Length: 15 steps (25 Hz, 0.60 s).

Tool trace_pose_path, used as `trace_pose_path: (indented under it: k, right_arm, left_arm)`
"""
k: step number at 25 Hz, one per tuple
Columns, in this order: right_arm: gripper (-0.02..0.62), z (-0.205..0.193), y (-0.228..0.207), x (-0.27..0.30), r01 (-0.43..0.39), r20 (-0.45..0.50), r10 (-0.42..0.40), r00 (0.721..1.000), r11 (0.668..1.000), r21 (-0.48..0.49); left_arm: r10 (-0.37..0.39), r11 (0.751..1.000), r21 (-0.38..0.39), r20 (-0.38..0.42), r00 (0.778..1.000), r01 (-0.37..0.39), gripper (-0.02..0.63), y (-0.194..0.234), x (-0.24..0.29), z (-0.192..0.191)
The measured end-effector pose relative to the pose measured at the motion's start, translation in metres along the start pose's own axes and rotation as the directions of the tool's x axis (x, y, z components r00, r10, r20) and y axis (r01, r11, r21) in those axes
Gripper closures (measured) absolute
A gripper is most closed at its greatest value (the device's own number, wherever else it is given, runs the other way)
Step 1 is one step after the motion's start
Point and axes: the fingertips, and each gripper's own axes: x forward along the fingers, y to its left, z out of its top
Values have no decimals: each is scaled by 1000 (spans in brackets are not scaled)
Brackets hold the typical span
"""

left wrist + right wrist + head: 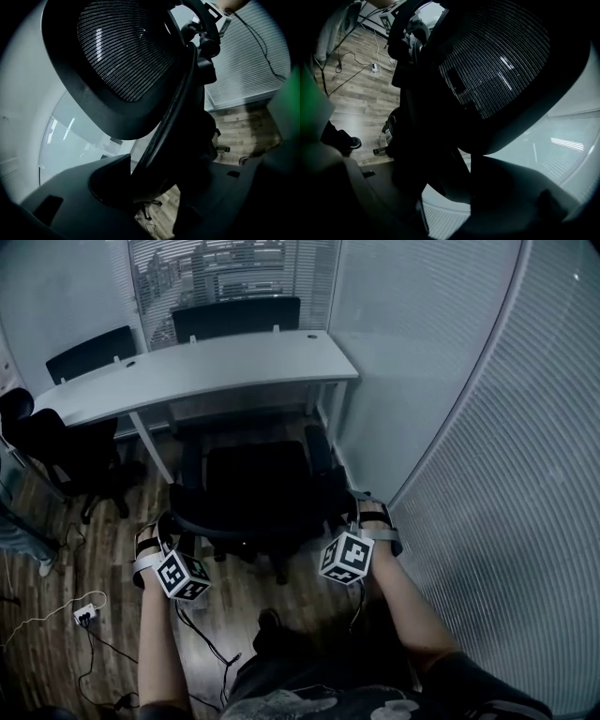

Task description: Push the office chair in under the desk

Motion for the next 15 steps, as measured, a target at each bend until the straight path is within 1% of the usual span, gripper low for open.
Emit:
trace_pose_path:
  k: [5, 8, 15]
  right_arm:
    - [333, 4, -12, 34, -6, -21, 6, 1000, 1000, 0]
    - [333, 9, -23, 55, 8, -22, -8, 1000, 1000, 2]
    - [333, 22, -49, 112, 54, -46, -54, 997, 999, -4]
  left_arm:
    - [20, 1000, 10, 36, 999, -20, 334, 15, 32, 7]
    - [21, 1000, 7, 51, 998, -22, 334, 25, 52, 10]
    - [24, 1000, 14, 47, 999, -24, 334, 52, 103, 15]
